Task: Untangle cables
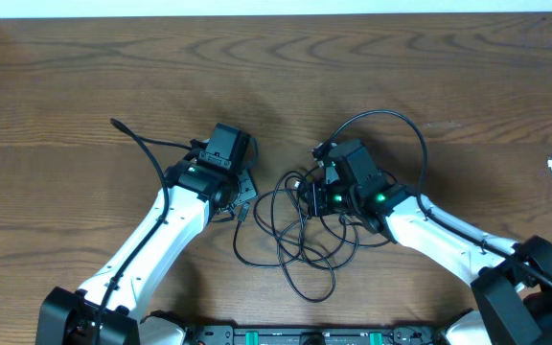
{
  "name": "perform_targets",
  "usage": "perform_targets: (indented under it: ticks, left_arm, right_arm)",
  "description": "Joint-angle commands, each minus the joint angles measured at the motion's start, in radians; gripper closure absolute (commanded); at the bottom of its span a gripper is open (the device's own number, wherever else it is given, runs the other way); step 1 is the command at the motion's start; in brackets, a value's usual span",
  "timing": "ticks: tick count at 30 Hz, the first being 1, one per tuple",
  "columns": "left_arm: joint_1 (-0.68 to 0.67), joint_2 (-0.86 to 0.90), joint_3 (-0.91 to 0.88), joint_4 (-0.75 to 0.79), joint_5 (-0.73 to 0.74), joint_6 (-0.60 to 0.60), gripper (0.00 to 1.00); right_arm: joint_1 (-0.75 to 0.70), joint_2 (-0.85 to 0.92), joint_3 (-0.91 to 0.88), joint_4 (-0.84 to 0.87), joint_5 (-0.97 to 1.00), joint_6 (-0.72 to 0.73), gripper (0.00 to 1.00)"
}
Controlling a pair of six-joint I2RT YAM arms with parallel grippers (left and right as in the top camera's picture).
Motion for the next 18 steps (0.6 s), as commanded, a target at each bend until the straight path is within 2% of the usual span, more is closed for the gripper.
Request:
perform_targets:
  ticks: [1, 6, 11, 13, 16, 18]
  left_arm:
    - [0.005, -0.007, 0.015, -0.01, 0.017, -0.003, 0.25]
    - [0.005, -0.007, 0.015, -0.01, 0.036, -0.004, 0.21]
    - [0.005, -0.007, 0.015, -0.005, 0.057, -0.007, 0.1]
    - [0.005, -0.007, 0.015, 0.012, 0.164, 0.008, 0.08]
    - [0.001, -0.008, 0.015, 0.111, 0.423, 0.162, 0.09]
    - [-0.01, -0.012, 0.015, 0.181, 0.544, 0.236, 0.09]
  right_arm:
    - [-0.021, -0.093, 0.008, -0.024, 0.027, -0.052, 0.99]
    - [-0.105, -0.294, 0.008, -0.055, 0.042, -0.044, 0.99]
    - [-0.177, -0.484, 0.008, -0.09, 0.013, -0.042, 0.99]
    - [-0.188, -0.529, 0.008, -0.136, 0.066, -0.042, 0.99]
    - [-0.187, -0.555, 0.008, -0.225, 0.191, -0.042, 0.99]
    - [-0.188, -0.554, 0.008, -0.265, 0.219, -0.018, 0.99]
